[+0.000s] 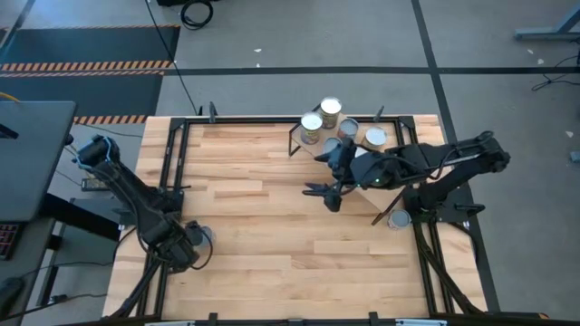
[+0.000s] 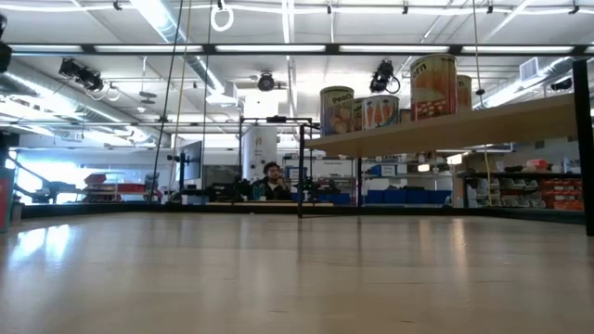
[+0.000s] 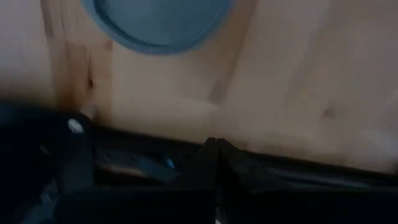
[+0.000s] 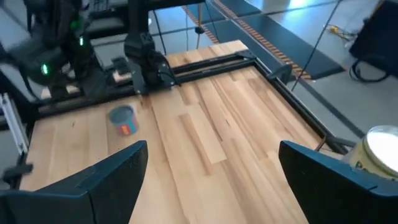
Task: Pick and place cans onto a shelf
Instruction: Put the small canned corn on the shelf
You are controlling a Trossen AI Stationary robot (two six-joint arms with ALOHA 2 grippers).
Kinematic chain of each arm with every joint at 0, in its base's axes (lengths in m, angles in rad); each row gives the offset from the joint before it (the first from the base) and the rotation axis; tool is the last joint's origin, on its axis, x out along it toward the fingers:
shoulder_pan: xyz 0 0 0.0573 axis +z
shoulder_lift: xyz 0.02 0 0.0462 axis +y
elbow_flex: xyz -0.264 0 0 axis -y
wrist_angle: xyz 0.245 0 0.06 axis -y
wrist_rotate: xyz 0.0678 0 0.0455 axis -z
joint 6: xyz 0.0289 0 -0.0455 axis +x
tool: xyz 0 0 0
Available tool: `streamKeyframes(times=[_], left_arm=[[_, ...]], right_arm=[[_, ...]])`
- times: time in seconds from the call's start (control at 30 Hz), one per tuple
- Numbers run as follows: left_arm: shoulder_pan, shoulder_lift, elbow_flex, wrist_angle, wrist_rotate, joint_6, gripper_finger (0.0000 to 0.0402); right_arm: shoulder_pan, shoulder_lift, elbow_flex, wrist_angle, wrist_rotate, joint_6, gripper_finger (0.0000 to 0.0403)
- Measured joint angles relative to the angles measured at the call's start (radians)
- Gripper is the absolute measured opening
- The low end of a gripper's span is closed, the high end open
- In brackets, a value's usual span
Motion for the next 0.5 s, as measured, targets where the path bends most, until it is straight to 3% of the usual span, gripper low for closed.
streamKeyframes(times=[0.2, 0.33, 0.5], left_arm=[[0.003, 0.0, -0.094, 0.052, -0.179, 0.008, 0.0005], [0.024, 0.0, -0.162, 0.244, -0.258, 0.083, 0.0005], [0.096, 0.002, -0.196, 0.499, -0.539, 0.255, 0.0003]], right_arm=[[-0.022, 0.034, 0.0, -0.009, 0.007, 0.088, 0.0371], [-0.028, 0.054, 0.0, -0.003, -0.007, 0.111, 0.0371], [-0.033, 0.085, 0.0, 0.018, -0.036, 0.091, 0.0371]])
